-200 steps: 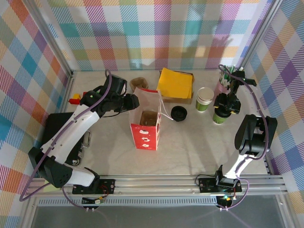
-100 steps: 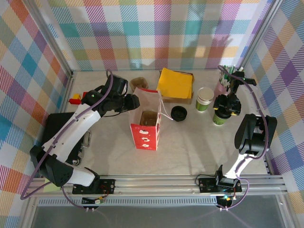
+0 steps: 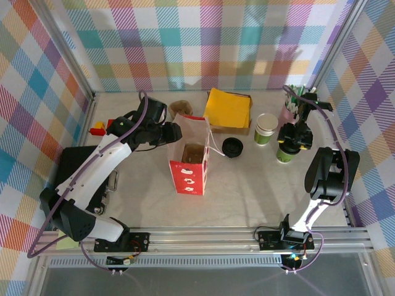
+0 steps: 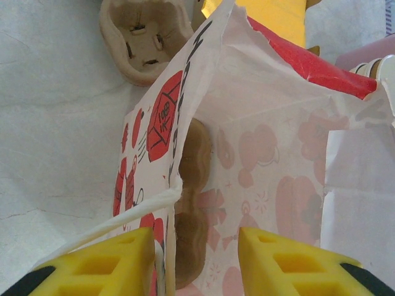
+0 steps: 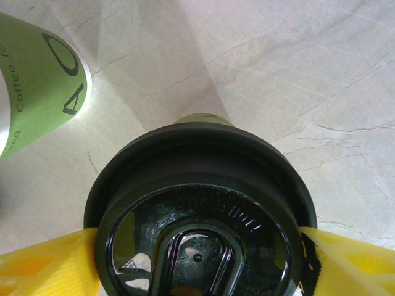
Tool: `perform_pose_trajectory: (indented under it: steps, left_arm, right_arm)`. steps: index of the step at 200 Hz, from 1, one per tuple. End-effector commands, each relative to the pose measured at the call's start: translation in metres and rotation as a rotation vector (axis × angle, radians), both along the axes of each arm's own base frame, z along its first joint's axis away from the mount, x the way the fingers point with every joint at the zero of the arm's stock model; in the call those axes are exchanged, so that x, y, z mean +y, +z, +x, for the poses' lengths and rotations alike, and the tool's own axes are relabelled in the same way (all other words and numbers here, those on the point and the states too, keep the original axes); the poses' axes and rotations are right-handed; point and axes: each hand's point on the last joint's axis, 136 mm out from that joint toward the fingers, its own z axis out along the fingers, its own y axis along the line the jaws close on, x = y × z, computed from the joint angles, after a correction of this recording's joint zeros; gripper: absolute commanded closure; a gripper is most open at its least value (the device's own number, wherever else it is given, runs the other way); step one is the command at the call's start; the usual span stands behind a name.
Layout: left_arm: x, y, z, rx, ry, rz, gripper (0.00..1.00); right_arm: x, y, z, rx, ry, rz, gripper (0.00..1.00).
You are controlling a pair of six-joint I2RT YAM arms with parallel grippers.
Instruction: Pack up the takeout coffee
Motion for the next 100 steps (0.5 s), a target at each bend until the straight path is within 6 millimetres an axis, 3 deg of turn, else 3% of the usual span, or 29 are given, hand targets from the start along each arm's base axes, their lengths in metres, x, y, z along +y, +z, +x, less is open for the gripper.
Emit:
perform_pose_trajectory:
  steps: [1,39,100]
  left_arm:
    - [-0.002,-0.003,0.001,-0.001,-0.018,0.001,0.6]
    - [-0.004,-0.003,0.002,0.001,-0.021,-0.005,0.6]
    - [-0.005,0.001,0.002,-0.007,-0.021,-0.016,0.6]
  right_arm:
    - [-0.001,-0.016,-0.006,0.039,-0.01,0.006,0.24]
    - [-0.001,-0.016,-0.011,0.041,-0.007,-0.001,0.28]
    - [0.003,0.008,-0.02,0.013,0.005,-0.028,0.31]
